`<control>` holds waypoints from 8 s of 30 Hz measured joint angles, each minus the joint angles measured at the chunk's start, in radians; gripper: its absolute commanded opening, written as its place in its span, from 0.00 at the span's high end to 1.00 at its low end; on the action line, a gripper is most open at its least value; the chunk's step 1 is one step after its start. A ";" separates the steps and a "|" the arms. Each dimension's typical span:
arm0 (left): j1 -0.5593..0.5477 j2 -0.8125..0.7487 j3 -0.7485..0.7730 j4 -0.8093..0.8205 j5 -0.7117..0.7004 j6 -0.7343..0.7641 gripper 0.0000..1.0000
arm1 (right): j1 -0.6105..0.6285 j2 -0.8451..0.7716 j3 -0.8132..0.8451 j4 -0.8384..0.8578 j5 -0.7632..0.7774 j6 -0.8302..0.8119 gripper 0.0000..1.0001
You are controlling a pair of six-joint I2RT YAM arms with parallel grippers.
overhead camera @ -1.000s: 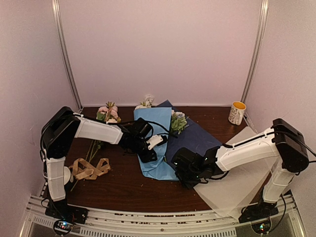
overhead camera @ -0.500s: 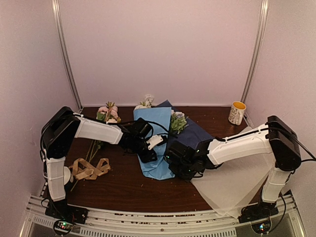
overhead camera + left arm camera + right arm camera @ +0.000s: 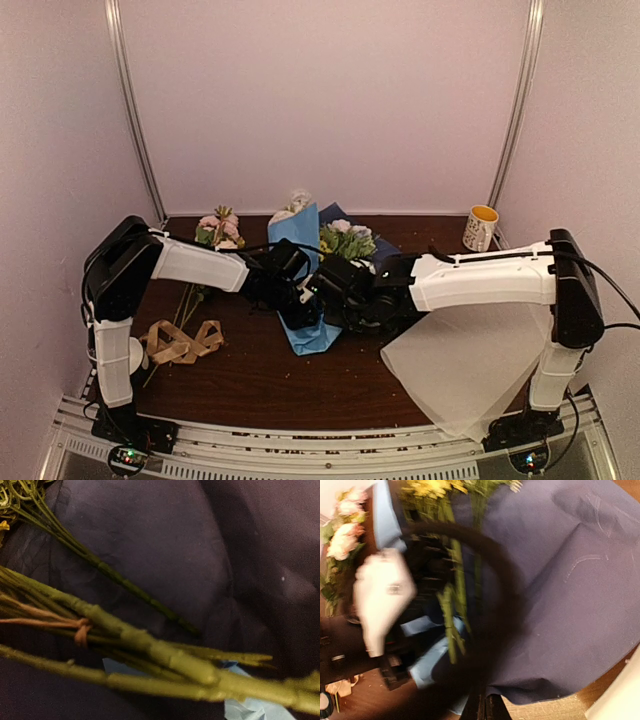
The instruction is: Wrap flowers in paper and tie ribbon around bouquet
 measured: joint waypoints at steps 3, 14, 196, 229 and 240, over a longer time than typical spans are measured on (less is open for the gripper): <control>0.001 0.001 0.000 0.002 0.002 0.000 0.64 | 0.032 0.015 0.072 -0.022 0.058 -0.118 1.00; 0.001 0.005 0.004 0.002 0.005 0.000 0.64 | 0.038 -0.033 -0.142 0.166 0.060 -0.387 0.29; 0.428 -0.059 -0.047 0.095 0.311 -0.404 1.00 | 0.085 0.313 0.423 0.154 -0.194 -1.026 0.81; 0.466 0.182 0.283 -0.066 0.269 -0.298 1.00 | 0.048 -0.003 0.171 0.155 -0.469 -1.013 0.85; 0.466 0.182 0.283 -0.066 0.264 -0.291 1.00 | -0.076 0.317 0.311 0.134 -0.380 -0.850 0.88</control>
